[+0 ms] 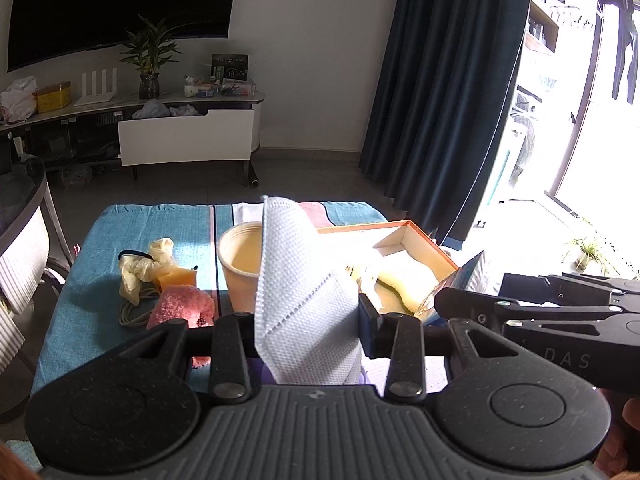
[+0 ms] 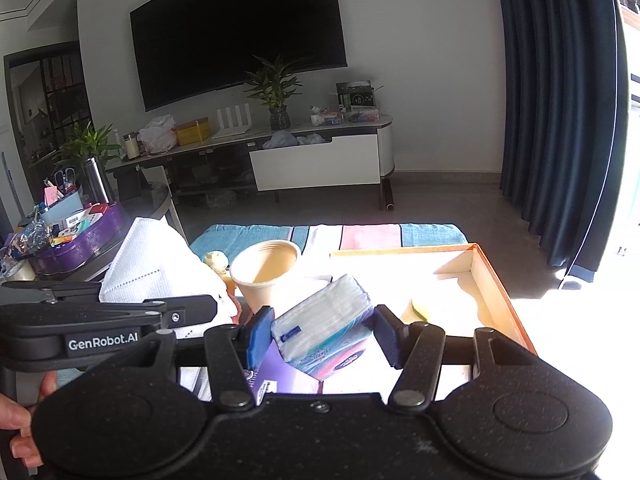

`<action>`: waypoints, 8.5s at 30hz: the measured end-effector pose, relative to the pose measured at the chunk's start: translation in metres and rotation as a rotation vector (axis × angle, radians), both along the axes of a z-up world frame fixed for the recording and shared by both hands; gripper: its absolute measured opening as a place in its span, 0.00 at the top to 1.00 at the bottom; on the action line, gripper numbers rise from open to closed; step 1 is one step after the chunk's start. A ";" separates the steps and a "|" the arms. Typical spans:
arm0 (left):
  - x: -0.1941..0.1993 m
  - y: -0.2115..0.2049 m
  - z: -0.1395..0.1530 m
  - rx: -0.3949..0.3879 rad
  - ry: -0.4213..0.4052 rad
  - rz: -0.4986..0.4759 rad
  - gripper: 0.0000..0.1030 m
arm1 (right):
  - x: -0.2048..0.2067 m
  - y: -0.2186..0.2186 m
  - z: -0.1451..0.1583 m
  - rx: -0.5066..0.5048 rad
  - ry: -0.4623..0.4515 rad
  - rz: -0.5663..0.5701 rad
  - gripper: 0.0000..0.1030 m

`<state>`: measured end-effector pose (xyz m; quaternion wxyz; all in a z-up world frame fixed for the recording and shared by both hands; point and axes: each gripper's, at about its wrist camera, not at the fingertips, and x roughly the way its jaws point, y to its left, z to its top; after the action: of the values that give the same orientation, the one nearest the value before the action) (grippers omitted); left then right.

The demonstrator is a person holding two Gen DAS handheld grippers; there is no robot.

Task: Organize soft objects
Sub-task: 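Carry the mask and tissue pack to the box, opening the left tool over it, then lower the tissue pack into the box and open the right tool, then grasp the dark navy cloth with the left tool and lift it, then grasp the pink fluffy toy with the right tool while the left tool holds the navy cloth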

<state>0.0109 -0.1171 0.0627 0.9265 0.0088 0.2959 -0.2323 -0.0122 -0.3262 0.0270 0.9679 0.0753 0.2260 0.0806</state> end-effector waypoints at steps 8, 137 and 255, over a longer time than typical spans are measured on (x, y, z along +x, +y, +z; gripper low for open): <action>0.003 -0.025 -0.002 0.011 -0.011 -0.059 0.62 | -0.001 -0.022 -0.003 -0.002 0.006 -0.055 0.36; 0.020 0.012 0.001 0.185 0.034 0.289 0.00 | 0.035 0.032 0.003 -0.076 0.045 -0.068 0.10; 0.021 0.161 -0.042 -0.008 -0.071 0.395 0.71 | 0.130 0.180 -0.042 -0.074 0.289 0.297 0.10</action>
<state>0.0322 0.0434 0.0202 0.9639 -0.0450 0.2582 -0.0468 0.1179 -0.1460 -0.0151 0.9050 0.0165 0.3740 0.2022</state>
